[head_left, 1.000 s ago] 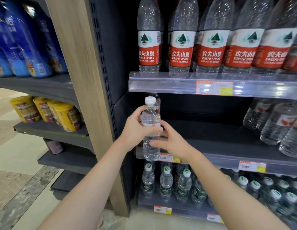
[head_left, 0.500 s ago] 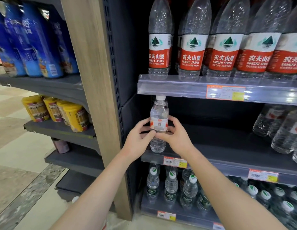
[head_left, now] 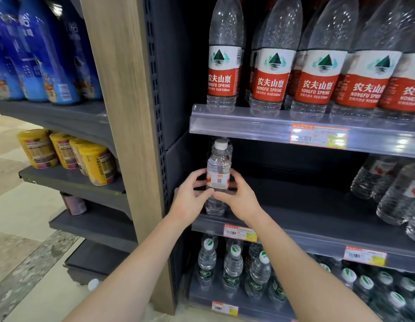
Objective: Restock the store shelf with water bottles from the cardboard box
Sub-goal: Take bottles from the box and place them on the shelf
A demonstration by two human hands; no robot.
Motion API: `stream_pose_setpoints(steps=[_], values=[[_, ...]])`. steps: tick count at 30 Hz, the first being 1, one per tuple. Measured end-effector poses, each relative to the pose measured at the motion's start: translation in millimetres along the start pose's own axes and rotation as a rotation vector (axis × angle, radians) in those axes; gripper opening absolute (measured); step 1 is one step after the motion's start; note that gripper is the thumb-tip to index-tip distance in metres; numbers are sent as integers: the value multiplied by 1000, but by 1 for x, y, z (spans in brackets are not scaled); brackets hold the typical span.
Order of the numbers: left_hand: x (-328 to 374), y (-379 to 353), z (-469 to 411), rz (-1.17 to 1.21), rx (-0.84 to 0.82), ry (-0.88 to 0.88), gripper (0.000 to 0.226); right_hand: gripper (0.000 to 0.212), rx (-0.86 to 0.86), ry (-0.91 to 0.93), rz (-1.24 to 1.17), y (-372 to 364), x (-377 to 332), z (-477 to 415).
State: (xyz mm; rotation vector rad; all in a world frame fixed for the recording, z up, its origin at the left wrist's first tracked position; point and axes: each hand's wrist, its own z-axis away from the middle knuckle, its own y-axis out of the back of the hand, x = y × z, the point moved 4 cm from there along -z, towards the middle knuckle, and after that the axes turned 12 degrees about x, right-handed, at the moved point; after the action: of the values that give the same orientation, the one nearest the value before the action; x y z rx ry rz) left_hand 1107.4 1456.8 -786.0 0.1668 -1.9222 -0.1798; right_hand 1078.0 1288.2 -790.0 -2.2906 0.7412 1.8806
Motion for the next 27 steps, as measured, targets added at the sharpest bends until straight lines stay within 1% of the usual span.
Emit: stream_pose_setpoints(steps=[15,23,27], values=[[-16,-16,-22,-49,37,-1,62,86,112,74,153,-4,12,-21],[-16,-21,-27,-62,28,-5,63,87,116,83,192,-7,25,-36],[-18,-23,-31,-76,24,-12,63,88,114,80,174,-8,29,-42]])
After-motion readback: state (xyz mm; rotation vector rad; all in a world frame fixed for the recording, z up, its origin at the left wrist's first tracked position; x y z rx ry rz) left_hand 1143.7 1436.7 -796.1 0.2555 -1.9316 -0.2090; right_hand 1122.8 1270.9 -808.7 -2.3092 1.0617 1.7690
